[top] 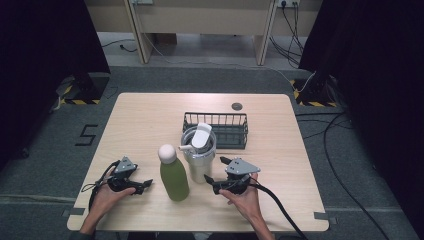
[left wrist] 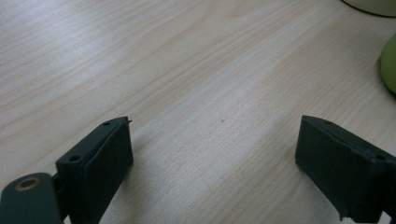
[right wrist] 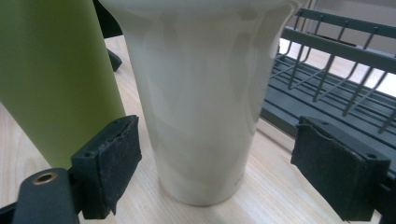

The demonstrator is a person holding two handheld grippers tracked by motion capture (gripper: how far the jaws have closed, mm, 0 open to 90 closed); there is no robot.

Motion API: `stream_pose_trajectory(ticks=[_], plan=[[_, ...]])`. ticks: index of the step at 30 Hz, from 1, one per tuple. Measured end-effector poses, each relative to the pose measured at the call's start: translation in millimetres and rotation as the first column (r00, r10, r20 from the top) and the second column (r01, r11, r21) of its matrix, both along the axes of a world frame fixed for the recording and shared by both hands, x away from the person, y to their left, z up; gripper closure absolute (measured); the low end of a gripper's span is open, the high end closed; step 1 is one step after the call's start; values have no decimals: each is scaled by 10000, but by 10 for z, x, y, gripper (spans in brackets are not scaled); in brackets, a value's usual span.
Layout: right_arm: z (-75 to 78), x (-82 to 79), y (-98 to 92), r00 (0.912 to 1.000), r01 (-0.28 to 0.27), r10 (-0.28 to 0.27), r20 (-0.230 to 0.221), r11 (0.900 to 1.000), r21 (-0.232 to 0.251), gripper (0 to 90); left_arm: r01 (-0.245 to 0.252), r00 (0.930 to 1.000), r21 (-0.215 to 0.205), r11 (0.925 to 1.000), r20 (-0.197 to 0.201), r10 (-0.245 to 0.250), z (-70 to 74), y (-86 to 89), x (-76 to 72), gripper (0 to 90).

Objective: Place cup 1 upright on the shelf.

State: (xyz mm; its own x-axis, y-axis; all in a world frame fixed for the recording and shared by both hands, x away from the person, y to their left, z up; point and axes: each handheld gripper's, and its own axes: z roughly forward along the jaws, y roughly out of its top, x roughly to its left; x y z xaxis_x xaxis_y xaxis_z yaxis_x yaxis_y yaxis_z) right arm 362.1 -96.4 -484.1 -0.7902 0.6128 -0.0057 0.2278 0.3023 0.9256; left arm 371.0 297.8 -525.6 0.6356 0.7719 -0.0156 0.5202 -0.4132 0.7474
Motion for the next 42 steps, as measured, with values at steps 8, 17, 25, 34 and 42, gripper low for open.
stream_pose_trajectory(ticks=[8, 17, 25, 34, 42], plan=[[-73, 79, 101, 9999, -141, 137, 98, 9993, 347, 150, 4, 10000, -4, 10000, -1, -4, 0, 0, 0, 103], [-164, 124, 202, 9994, -328, 324, 94, 9981, 520, 148, 11, 10000, -2, 10000, 7, -11, 0, 0, -1, 105], [-223, 210, 303, 9992, -329, 314, 252, 9976, 616, 117, 17, 10000, -19, 10000, -1, -17, 0, -1, 0, 105], [-260, 250, 370, 9988, -266, 225, 442, 9952, 937, 91, 35, 10000, 9, 10000, -1, -35, 1, 2, -2, 106], [-301, 297, 437, 9983, -276, 221, 534, 9942, 1035, 87, 31, 10000, -12, 10000, -13, -31, 1, 1, -1, 106]])
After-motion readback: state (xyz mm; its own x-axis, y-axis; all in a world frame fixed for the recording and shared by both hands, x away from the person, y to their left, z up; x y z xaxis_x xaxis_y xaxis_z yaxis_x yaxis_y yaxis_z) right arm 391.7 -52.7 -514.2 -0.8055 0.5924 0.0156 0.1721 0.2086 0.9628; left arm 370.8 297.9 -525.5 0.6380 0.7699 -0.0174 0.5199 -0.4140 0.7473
